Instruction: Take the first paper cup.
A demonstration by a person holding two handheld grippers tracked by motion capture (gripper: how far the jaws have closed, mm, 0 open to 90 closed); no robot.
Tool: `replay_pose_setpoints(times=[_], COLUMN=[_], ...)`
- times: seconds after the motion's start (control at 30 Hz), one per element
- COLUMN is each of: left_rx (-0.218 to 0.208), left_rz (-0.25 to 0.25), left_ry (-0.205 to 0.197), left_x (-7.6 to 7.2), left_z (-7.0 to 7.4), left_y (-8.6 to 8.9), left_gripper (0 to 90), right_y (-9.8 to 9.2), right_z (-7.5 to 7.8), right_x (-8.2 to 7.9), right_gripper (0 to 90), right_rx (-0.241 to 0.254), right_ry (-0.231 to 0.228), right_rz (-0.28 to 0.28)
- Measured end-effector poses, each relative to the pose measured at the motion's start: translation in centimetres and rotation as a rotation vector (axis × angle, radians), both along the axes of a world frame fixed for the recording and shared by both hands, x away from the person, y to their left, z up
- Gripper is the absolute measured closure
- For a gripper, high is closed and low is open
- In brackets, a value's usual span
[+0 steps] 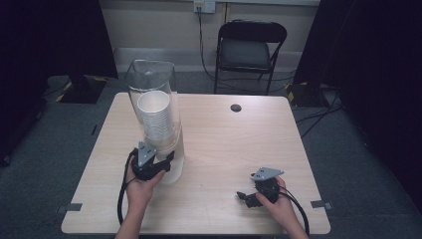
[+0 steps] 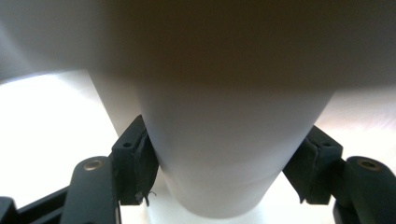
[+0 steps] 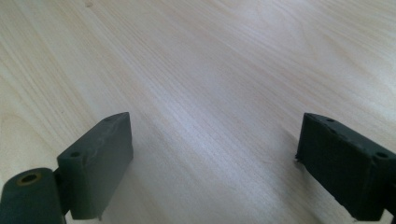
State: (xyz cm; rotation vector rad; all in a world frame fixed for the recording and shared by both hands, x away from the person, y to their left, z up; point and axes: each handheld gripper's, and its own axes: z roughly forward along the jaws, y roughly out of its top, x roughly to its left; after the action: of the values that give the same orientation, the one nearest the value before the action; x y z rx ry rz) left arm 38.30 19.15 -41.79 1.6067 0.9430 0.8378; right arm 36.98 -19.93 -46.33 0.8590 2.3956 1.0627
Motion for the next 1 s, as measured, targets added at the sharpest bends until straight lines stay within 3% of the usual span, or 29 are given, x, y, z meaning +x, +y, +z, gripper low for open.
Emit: replay_pose_setpoints(times=[0.03,0.1,0.13,0.2,0.27,0.37,0.43,0.5,0.7,1.0], left_rx=[-0.021,-0.007,-0.021,0.010,-0.015,-0.001,-0.013,0.003,-0.017,0.029], left_rz=[0.002,0.008,0.001,0.001,0.006,0.005,0.007,0.006,0.006,0.003], left_ry=[0.002,-0.013,0.001,0.009,0.006,-0.016,-0.014,-0.010,-0.012,0.007], left_x=[-0.13,-0.13,-0.08,-0.13,-0.11,-0.09,-0.13,-0.16,-0.14,-0.16], left_z=[-0.13,-0.16,-0.13,0.06,0.05,-0.23,-0.23,-0.18,-0.26,-0.02], left_y=[-0.20,-0.28,-0.11,-0.06,-0.21,-0.13,-0.19,-0.10,-0.22,0.02], left_gripper=[34.6,34.6,34.7,34.9,34.9,35.0,35.0,35.0,35.0,35.1], right_y=[0.01,0.00,0.00,0.00,0.01,0.01,0.01,0.02,0.01,0.01], right_z=[0.00,0.00,0.00,0.00,0.00,0.00,-0.01,0.00,0.00,-0.01], right_x=[0.00,-0.01,0.00,0.00,0.00,-0.01,-0.04,-0.08,-0.07,-0.07], right_gripper=[10.1,10.0,10.0,10.0,10.0,10.1,10.1,10.1,10.1,10.1], right_rx=[-0.001,0.000,0.000,0.000,0.000,-0.001,0.000,-0.002,-0.001,0.001], right_ry=[0.000,0.001,0.000,0.000,0.000,0.000,-0.002,-0.002,-0.001,0.000], right_rz=[0.001,0.000,0.000,0.000,0.000,0.001,-0.002,-0.007,-0.006,-0.006])
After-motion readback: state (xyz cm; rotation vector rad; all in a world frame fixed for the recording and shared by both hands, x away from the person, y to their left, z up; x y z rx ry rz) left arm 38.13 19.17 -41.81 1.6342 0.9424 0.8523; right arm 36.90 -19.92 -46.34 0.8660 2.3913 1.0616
